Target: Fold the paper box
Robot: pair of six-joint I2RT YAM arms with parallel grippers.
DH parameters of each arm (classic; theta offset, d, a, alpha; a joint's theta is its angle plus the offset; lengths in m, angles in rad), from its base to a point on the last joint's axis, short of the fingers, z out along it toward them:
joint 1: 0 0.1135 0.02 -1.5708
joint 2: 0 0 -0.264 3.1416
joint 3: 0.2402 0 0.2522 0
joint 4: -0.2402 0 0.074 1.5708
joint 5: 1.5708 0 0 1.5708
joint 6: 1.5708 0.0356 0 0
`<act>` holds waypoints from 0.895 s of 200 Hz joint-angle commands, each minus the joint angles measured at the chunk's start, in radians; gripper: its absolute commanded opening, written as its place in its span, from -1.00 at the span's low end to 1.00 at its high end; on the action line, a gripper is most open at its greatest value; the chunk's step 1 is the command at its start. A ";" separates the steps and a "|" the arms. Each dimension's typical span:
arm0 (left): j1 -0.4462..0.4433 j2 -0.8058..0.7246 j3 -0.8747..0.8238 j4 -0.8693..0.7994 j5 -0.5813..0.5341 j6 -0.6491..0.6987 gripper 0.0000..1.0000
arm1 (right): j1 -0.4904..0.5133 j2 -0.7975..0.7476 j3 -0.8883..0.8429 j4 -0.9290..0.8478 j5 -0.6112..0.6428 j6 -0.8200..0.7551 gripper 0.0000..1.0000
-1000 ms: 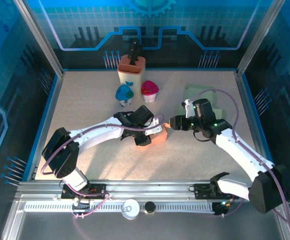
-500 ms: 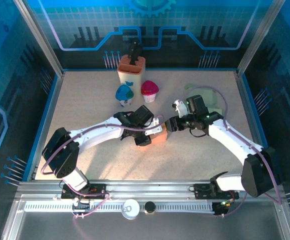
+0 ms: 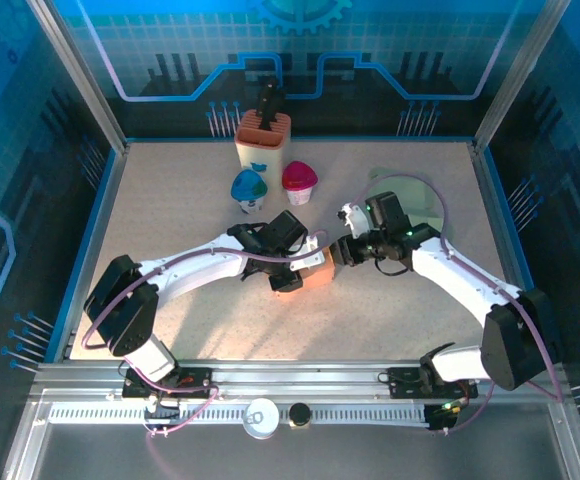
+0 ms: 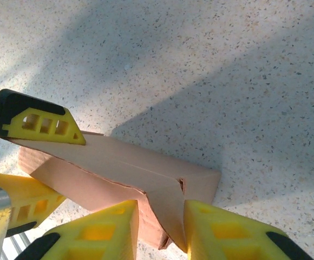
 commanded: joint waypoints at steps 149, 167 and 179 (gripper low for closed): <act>0.012 -0.036 -0.018 0.047 0.007 -0.002 -0.15 | 0.175 -0.038 -0.033 0.013 0.324 0.162 -1.00; 0.018 -0.035 -0.018 0.056 0.011 -0.007 -0.16 | 0.193 -0.056 -0.069 0.037 0.352 0.209 -1.00; 0.021 -0.034 -0.020 0.062 0.015 -0.009 -0.15 | 0.214 -0.073 -0.090 0.058 0.391 0.220 -1.00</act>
